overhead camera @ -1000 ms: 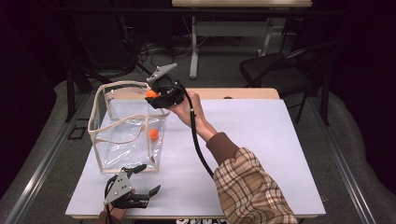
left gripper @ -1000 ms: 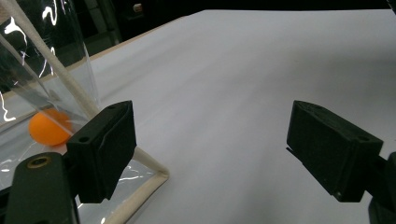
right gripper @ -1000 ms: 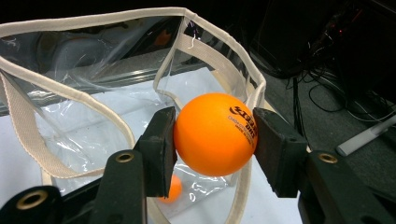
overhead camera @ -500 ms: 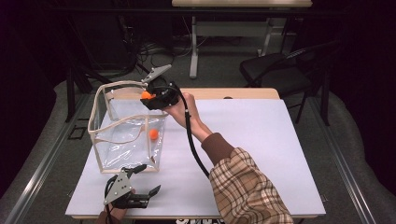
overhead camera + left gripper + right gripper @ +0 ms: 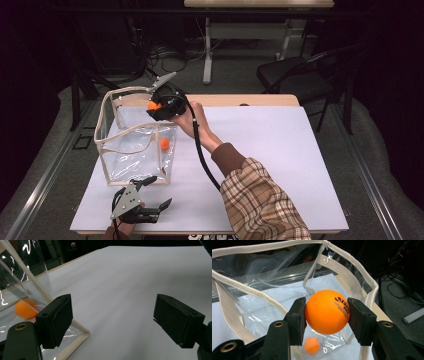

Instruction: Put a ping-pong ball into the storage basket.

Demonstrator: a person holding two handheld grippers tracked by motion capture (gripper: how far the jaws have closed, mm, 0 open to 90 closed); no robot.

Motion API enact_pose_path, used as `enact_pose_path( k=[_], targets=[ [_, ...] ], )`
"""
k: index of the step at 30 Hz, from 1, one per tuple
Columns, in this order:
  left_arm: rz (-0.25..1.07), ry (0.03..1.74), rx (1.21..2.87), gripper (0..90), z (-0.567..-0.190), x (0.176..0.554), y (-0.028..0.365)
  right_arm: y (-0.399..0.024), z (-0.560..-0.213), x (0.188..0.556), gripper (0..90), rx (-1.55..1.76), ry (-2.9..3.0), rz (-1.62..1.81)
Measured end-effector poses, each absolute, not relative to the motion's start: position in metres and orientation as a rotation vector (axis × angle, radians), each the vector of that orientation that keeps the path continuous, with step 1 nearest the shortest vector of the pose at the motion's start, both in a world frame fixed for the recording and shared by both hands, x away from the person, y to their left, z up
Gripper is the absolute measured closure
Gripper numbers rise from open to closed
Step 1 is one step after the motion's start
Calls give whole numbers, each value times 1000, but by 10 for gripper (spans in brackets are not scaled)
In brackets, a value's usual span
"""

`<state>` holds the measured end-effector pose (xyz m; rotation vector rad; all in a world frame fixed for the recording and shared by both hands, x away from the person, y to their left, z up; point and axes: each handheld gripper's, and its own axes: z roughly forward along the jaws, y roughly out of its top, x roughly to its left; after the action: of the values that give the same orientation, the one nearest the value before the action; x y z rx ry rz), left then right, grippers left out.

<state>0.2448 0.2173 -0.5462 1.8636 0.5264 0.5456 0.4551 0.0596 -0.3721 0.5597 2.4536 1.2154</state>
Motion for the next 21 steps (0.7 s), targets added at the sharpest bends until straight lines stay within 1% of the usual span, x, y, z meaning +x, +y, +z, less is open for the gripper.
enact_pose_path(
  k=[21],
  targets=[
    [548, 527, 1863, 157, -546, 245, 218, 69, -383, 461, 505, 577, 2508, 1214]
  ],
)
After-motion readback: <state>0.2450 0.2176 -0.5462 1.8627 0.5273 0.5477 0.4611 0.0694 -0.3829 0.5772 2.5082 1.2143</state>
